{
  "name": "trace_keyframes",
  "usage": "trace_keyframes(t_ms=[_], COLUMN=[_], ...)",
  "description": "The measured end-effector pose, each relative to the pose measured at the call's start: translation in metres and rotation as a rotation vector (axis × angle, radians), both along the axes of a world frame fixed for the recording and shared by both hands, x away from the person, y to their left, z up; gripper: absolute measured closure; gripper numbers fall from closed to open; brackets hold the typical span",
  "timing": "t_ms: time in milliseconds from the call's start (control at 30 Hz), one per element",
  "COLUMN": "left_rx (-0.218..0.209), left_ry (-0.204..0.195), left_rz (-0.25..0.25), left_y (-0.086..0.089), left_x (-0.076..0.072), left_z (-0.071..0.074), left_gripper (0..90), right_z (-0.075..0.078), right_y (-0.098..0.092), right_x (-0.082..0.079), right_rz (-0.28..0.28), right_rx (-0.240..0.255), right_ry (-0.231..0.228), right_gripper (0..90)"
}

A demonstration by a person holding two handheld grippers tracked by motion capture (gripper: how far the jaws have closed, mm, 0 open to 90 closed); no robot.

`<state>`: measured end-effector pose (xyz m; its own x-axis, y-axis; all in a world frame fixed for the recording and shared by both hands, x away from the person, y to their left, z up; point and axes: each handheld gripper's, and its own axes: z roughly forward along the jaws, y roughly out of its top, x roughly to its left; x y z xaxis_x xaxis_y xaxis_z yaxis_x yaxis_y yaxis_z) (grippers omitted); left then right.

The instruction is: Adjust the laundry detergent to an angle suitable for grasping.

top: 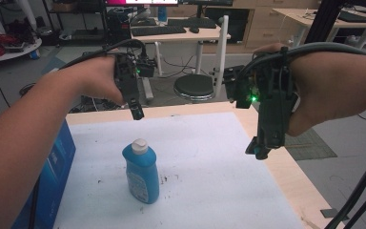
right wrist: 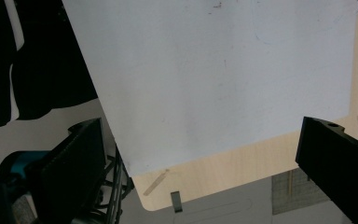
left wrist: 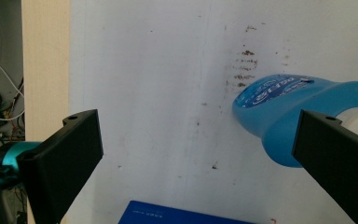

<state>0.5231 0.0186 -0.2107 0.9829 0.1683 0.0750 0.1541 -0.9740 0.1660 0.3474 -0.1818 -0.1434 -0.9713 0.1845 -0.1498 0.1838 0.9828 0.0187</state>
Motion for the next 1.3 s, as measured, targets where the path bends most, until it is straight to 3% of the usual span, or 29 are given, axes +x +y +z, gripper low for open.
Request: trace_keyframes(t_ms=[433,833,1000,1033,1200,1300], left_rx=[-0.006,0.025,0.024,0.033,0.03,0.027], left_ry=[0.008,0.003,0.006,0.01,0.008,0.02], left_rz=[0.008,0.045,0.06,0.062,0.074,0.067], left_y=[0.005,0.03,0.046,0.052,0.06,0.07], left_x=[0.003,0.001,-0.005,-0.007,-0.009,-0.013], left_z=[0.0,0.005,0.007,0.006,0.005,0.0], left_gripper=[1.8,1.8,1.8,1.8,1.8,1.8], right_z=[-0.001,-0.006,-0.009,-0.013,-0.019,-0.027], right_y=[-0.003,0.0,0.005,0.005,0.007,0.007], right_x=[0.005,0.007,0.004,0.002,0.0,-0.002], right_rz=[0.0,0.002,-0.012,-0.016,-0.026,-0.047], right_rx=[0.003,0.02,0.094,0.143,0.192,0.259], right_ry=[-0.005,-0.002,-0.032,-0.049,-0.061,-0.063], right_gripper=[0.8,0.8,0.8,0.8,0.8,0.8])
